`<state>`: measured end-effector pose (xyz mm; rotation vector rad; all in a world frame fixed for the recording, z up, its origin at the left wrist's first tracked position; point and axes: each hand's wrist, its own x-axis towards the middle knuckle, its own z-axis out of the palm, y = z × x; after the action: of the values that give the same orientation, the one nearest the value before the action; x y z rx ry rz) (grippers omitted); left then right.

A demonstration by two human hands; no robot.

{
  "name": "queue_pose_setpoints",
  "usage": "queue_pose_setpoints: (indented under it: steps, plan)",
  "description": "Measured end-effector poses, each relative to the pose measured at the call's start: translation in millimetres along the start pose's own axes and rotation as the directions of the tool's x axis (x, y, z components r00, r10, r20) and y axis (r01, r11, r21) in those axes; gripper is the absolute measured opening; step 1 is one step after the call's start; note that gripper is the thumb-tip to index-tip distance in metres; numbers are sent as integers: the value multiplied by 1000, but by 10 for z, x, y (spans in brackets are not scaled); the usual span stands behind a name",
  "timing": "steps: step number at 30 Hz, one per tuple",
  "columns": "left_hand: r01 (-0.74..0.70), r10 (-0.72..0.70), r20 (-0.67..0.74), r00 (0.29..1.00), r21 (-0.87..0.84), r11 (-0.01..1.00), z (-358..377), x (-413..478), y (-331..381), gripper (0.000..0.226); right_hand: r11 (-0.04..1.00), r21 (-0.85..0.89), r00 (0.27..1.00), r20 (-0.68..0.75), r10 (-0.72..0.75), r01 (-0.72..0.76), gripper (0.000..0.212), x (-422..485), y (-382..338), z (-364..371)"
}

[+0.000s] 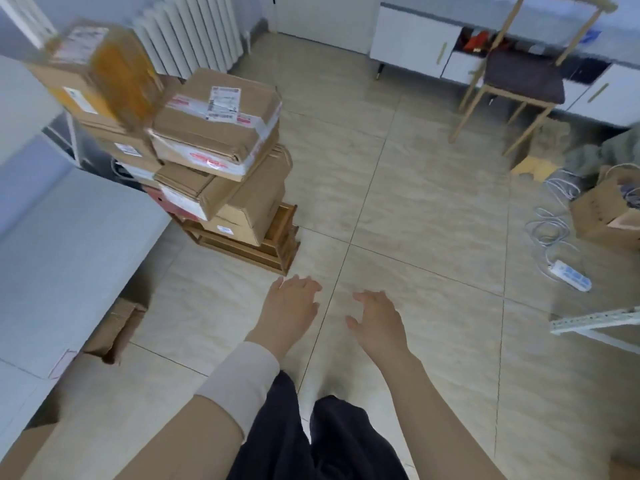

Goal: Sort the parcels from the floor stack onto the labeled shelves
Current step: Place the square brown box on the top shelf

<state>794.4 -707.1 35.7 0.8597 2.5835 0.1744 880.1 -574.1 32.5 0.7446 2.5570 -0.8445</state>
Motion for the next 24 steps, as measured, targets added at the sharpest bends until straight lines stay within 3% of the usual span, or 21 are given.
queue_pose_setpoints:
  steps: [15,24]
  plan:
    - [215,-241,-154,958,-171,962,-830,10,-2264,37,989,3,989,-20,-147,147,47,860,-2252,519]
    - [183,-258,-196,946,-335,925,-1257,711,-2800,38,937,346,997,-78,-25,51,56,1497,-2741,364]
